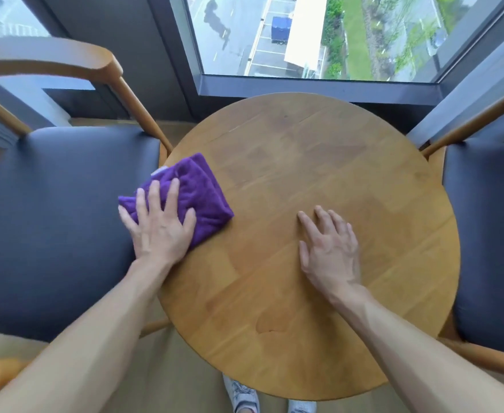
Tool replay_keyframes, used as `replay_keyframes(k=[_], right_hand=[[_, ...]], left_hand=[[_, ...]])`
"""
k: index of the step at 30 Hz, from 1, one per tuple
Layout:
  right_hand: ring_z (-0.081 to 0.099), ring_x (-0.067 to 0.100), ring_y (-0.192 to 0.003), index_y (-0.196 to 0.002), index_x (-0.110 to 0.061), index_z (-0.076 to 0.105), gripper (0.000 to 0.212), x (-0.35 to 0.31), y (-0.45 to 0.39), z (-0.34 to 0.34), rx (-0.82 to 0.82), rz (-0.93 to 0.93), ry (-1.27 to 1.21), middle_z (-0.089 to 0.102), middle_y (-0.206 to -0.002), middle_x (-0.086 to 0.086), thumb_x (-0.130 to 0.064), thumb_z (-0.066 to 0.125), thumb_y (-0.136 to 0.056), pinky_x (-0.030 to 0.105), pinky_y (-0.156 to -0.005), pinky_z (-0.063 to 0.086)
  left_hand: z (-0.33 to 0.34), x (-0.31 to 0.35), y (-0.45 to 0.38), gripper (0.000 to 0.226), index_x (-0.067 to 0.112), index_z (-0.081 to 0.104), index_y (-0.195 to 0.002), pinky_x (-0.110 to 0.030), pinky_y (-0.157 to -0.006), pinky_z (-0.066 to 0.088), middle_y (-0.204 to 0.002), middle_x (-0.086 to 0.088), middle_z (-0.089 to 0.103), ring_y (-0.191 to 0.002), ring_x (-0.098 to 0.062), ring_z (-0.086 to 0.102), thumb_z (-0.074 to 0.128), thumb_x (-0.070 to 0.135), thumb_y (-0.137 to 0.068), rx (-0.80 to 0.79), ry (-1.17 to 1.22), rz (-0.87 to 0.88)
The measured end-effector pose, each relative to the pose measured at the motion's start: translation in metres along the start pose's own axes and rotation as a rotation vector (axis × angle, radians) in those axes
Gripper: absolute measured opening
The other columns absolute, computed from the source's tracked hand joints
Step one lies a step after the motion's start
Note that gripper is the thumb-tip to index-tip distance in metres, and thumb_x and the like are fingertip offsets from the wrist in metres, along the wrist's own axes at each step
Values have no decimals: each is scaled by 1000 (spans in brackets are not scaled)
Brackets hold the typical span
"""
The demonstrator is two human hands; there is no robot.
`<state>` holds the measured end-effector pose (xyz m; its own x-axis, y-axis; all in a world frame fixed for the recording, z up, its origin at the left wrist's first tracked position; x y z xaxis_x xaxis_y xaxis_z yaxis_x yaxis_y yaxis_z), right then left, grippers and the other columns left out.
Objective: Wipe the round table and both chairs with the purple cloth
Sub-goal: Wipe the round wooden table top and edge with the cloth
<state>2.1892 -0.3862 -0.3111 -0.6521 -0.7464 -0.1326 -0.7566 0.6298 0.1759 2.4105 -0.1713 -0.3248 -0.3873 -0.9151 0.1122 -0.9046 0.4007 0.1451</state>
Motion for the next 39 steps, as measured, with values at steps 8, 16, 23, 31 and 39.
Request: replay_keyframes(k=[8,16,23,31,39], right_hand=[[37,28,-133,-142,-36,44,54,-13,-9,-10,-2,80,28,43,-146,2,-35,52,-89,49,-111,32],[39,26,-129,-123,-26,51,42,-16,-53,-27,21,142,-10,42,-142,4,-28,55,-81,41,-104,33],[27,25,-140,-144,-34,40,53,-14,-92,-24,-10,-6,-57,34,-152,2,-32,51,-91,44,-117,22],[37,25,-131,-133,-32,51,51,28,-126,-34,-48,-178,-150,42,-143,2,-22,53,-83,40,-105,35],[38,24,-135,-145,-27,44,48,95,-173,-76,332,70,-402,35,-154,1,-22,47,-97,39,-112,33]], left_hand=[[3,111,-71,74,39,12,-158,-62,-119,-8,-167,-10,4,-153,-36,-3,25,71,-93,-42,-8,158],[9,101,-14,64,37,25,-156,-58,-121,10,-166,-3,21,-153,-28,14,25,57,-96,-12,-84,473],[-4,53,-56,67,36,22,-157,-64,-119,9,-166,-3,17,-153,-30,12,26,57,-94,-10,-38,80],[3,174,-173,64,42,15,-156,-73,-112,-2,-167,-3,7,-152,-36,2,27,60,-95,-47,45,-59],[19,366,-131,60,45,10,-156,-69,-114,-8,-168,4,-1,-154,-31,-9,28,54,-99,-136,-40,480]])
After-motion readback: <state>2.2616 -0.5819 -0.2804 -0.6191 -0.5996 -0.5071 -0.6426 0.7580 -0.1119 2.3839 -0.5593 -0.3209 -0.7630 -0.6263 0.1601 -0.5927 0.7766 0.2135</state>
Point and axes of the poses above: each hand's wrist, its own y-axis away from the middle knuckle, its own z-axis out of the palm, x = y × z, the point moved 4 cm from there along -y, towards the middle knuckle
